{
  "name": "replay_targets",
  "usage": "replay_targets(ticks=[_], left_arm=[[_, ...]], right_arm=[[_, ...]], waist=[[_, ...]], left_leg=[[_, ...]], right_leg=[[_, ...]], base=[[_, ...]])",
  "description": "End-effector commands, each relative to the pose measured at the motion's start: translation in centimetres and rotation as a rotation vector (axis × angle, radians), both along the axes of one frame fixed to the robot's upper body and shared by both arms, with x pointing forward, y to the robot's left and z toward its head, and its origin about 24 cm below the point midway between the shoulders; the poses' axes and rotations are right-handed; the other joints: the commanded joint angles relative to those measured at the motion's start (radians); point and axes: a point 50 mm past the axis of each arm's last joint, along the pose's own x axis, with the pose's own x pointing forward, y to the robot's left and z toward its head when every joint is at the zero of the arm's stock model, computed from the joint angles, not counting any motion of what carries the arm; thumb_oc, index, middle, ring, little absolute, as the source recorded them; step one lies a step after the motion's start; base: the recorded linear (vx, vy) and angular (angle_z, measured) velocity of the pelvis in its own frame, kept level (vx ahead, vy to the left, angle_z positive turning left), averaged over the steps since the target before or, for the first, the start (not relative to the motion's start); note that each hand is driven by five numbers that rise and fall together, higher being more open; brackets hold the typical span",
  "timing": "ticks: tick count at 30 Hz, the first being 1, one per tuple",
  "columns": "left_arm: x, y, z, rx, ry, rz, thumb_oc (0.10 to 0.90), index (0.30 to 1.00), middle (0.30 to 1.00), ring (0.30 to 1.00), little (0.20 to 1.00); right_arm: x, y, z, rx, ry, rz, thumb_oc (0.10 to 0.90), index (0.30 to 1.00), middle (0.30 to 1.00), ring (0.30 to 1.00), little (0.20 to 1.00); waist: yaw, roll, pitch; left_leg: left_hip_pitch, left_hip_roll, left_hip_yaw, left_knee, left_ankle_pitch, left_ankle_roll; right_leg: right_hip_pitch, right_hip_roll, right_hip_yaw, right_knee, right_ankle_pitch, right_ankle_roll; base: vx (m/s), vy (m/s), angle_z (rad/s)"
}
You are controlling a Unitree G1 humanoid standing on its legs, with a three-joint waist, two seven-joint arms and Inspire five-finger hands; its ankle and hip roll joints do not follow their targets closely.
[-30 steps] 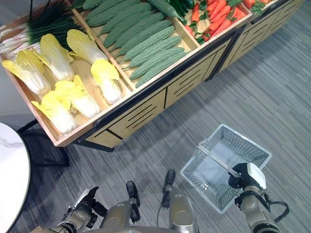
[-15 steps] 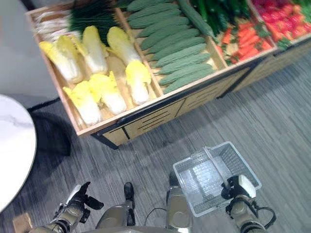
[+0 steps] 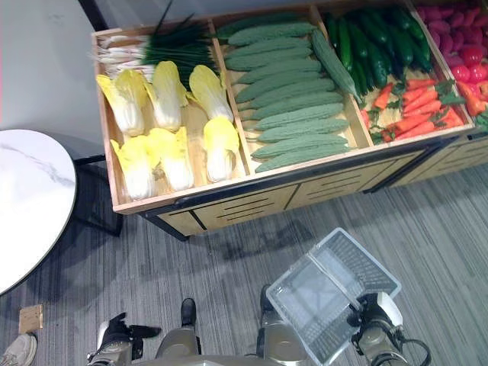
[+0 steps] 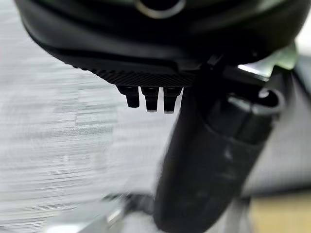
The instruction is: Get the vegetables into the basket
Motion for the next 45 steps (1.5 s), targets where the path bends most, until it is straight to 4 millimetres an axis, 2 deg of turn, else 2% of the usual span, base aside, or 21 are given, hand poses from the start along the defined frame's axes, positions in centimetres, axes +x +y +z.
replay_targets(ticks=[1,2,3,4,5,7,8,9,11,12,13,14,15,20,21,22,23,24,30,37,45], left_arm=[[-0.4,7.6,4.4,0.376,-0.092,0.344,0.9,1.0,1.0,1.0,1.0],[0.8,9.1,6.4,0.495,-0.181,0.376,0.9,1.0,1.0,1.0,1.0],[0.7,9.1,6.4,0.496,-0.18,0.376,0.9,1.0,1.0,1.0,1.0],[2.7,10.2,9.1,0.629,-0.318,0.374,0.9,1.0,1.0,1.0,1.0],[2.7,10.2,9.1,0.63,-0.316,0.374,0.9,1.0,1.0,1.0,1.0],[5.5,10.5,12.7,0.762,-0.491,0.283,0.9,1.0,1.0,1.0,1.0],[7.4,10.3,15.8,0.852,-0.628,0.21,0.9,1.0,1.0,1.0,1.0],[7.3,10.3,15.8,0.853,-0.626,0.21,0.9,1.0,1.0,1.0,1.0],[8.9,9.4,17.8,0.873,-0.73,0.134,0.9,1.0,1.0,1.0,1.0],[11.1,7.2,20.8,0.864,-0.914,-0.008,0.9,1.0,1.0,1.0,1.0],[11.1,7.1,20.8,0.864,-0.913,-0.008,0.9,1.0,1.0,1.0,1.0],[12.0,6.0,22.1,0.849,-1.003,-0.076,0.9,1.0,1.0,1.0,1.0],[12.3,5.9,22.3,0.849,-1.015,-0.084,0.9,1.0,1.0,1.0,1.0],[14.4,2.3,24.3,0.784,-1.157,-0.28,0.9,1.0,1.0,1.0,1.0],[14.5,2.0,24.2,0.777,-1.157,-0.293,0.9,1.0,1.0,1.0,1.0],[15.0,0.5,24.2,0.748,-1.17,-0.381,0.9,1.0,1.0,1.0,1.0],[15.0,0.4,24.2,0.748,-1.17,-0.381,0.9,1.0,1.0,1.0,1.0],[15.2,-0.4,23.8,0.725,-1.165,-0.422,0.9,1.0,1.0,1.0,1.0],[15.6,-1.7,22.8,0.67,-1.139,-0.484,0.9,1.0,1.0,1.0,1.0],[16.2,-2.5,22.4,0.607,-1.146,-0.458,0.9,1.0,1.0,1.0,1.0],[17.9,-2.2,22.3,0.604,-1.093,-0.399,0.9,1.0,1.0,1.0,1.0]], right_arm=[[-4.5,-1.5,-0.3,-0.1,0.094,-0.129,0.4,0.3,0.3,0.3,0.3],[-4.8,-1.4,-0.4,-0.101,0.097,-0.131,0.4,0.3,0.3,0.3,0.3],[-4.8,-1.4,-0.4,-0.101,0.097,-0.131,0.4,0.3,0.3,0.3,0.3],[-5.0,-1.4,-0.4,-0.104,0.098,-0.117,0.4,0.3,0.3,0.3,0.3],[-5.0,-1.4,-0.4,-0.104,0.098,-0.116,0.4,0.3,0.3,0.3,0.3],[-5.2,-1.3,-0.5,-0.103,0.099,-0.101,0.4,0.3,0.3,0.3,0.3],[-5.4,-1.3,-0.5,-0.096,0.101,-0.098,0.4,0.3,0.3,0.3,0.3],[-5.4,-1.2,-0.6,-0.096,0.102,-0.097,0.4,0.3,0.3,0.3,0.3],[-5.6,-1.3,-0.6,-0.086,0.108,-0.092,0.4,0.3,0.3,0.3,0.3],[-5.5,-1.4,-0.5,-0.077,0.117,-0.078,0.4,0.3,0.3,0.3,0.3],[-5.5,-1.4,-0.5,-0.077,0.117,-0.078,0.4,0.3,0.3,0.3,0.3],[-5.2,-1.4,-0.5,-0.076,0.112,-0.066,0.4,0.3,0.3,0.3,0.3],[-4.9,-1.4,-0.4,-0.072,0.106,-0.058,0.4,0.3,0.3,0.3,0.3],[-3.5,-0.8,-0.5,-0.056,0.098,0.01,0.4,0.3,0.3,0.3,0.3],[-3.3,-0.8,-0.4,-0.054,0.096,0.016,0.4,0.3,0.3,0.3,0.3],[-3.0,-0.6,-0.5,-0.049,0.096,0.031,0.4,0.3,0.3,0.3,0.3],[-3.0,-0.6,-0.5,-0.049,0.096,0.03,0.4,0.3,0.3,0.3,0.3],[-3.0,-0.5,-0.6,-0.047,0.099,0.036,0.4,0.3,0.3,0.3,0.3],[-3.2,-0.2,-0.7,-0.047,0.109,0.046,0.4,0.3,0.3,0.3,0.3],[-2.9,0.0,-0.8,-0.053,0.113,0.058,0.4,0.3,0.3,0.3,0.3],[-2.4,0.2,-0.7,-0.062,0.114,0.094,0.4,0.3,0.3,0.3,0.3]], waist=[[0.01,-0.058,-0.055],[0.009,-0.06,-0.066],[0.009,-0.06,-0.065],[0.007,-0.063,-0.073],[0.007,-0.063,-0.074],[0.007,-0.064,-0.078],[0.009,-0.066,-0.081],[0.008,-0.066,-0.081],[0.007,-0.068,-0.082],[0.003,-0.068,-0.081],[0.003,-0.068,-0.081],[0.0,-0.068,-0.08],[-0.002,-0.068,-0.08],[-0.014,-0.067,-0.083],[-0.015,-0.067,-0.084],[-0.022,-0.066,-0.087],[-0.021,-0.066,-0.087],[-0.023,-0.065,-0.09],[-0.029,-0.066,-0.094],[-0.035,-0.067,-0.091],[-0.054,-0.072,-0.083]], left_leg=[[-0.012,-0.045,-0.033,-0.022,-0.01,0.015],[-0.001,-0.047,-0.034,-0.022,-0.018,0.014],[0.0,-0.047,-0.034,-0.022,-0.019,0.014],[0.008,-0.051,-0.034,-0.022,-0.025,0.013],[0.009,-0.051,-0.034,-0.022,-0.025,0.013],[0.01,-0.054,-0.036,-0.022,-0.03,0.014],[0.011,-0.057,-0.042,-0.022,-0.034,0.015],[0.011,-0.057,-0.042,-0.022,-0.034,0.015],[0.013,-0.06,-0.045,-0.022,-0.038,0.017],[0.013,-0.065,-0.045,-0.022,-0.043,0.019],[0.013,-0.065,-0.045,-0.022,-0.043,0.019],[0.012,-0.067,-0.042,-0.022,-0.045,0.019],[0.012,-0.067,-0.039,-0.022,-0.046,0.019],[0.02,-0.066,-0.022,-0.022,-0.053,0.02],[0.023,-0.065,-0.02,-0.022,-0.054,0.02],[0.029,-0.066,-0.013,-0.022,-0.059,0.021],[0.03,-0.066,-0.012,-0.022,-0.059,0.021],[0.033,-0.064,-0.008,-0.022,-0.061,0.022],[0.04,-0.06,-0.002,-0.022,-0.065,0.022],[0.04,-0.059,0.003,-0.022,-0.065,0.023],[0.028,-0.056,0.014,-0.022,-0.063,0.022]], right_leg=[[0.033,-0.101,0.006,0.004,-0.035,0.106],[0.044,-0.104,0.001,0.003,-0.037,0.108],[0.045,-0.104,0.001,0.003,-0.037,0.108],[0.052,-0.108,-0.001,0.003,-0.037,0.11],[0.053,-0.108,-0.001,0.003,-0.038,0.11],[0.054,-0.112,-0.005,0.004,-0.036,0.114],[0.055,-0.116,-0.008,0.004,-0.034,0.117],[0.056,-0.116,-0.009,0.004,-0.035,0.117],[0.056,-0.119,-0.007,0.004,-0.033,0.119],[0.055,-0.122,-0.008,0.003,-0.03,0.12],[0.056,-0.122,-0.008,0.003,-0.03,0.12],[0.054,-0.123,-0.005,0.002,-0.028,0.121],[0.052,-0.124,-0.003,0.002,-0.026,0.121],[0.048,-0.124,0.016,0.001,-0.024,0.12],[0.049,-0.123,0.017,0.001,-0.023,0.12],[0.05,-0.122,0.023,0.001,-0.025,0.119],[0.05,-0.122,0.024,0.001,-0.025,0.119],[0.051,-0.122,0.026,0.001,-0.026,0.118],[0.05,-0.119,0.035,0.001,-0.028,0.117],[0.044,-0.115,0.042,0.001,-0.027,0.116],[0.02,-0.113,0.055,0.001,-0.02,0.117]], base=[[0.1,-0.018,0.06],[0.08,-0.008,0.04],[0.06,0.01,0.05],[0.03,0.008,0.05],[0.03,0.016,0.04],[0.0,0.0,0.0],[0.0,0.0,0.0],[0.01,0.021,0.07],[0.0,0.031,0.01],[0.0,0.038,-0.05],[0.0,0.04,-0.01],[-0.01,0.015,0.03],[0.0,0.0,0.0],[0.01,0.022,-0.08],[0.03,0.012,-0.14],[0.02,0.008,-0.16],[0.02,0.008,-0.18],[0.01,0.002,-0.12],[0.02,-0.007,-0.05],[0.0,0.0,0.0],[0.0,0.001,-0.02]])
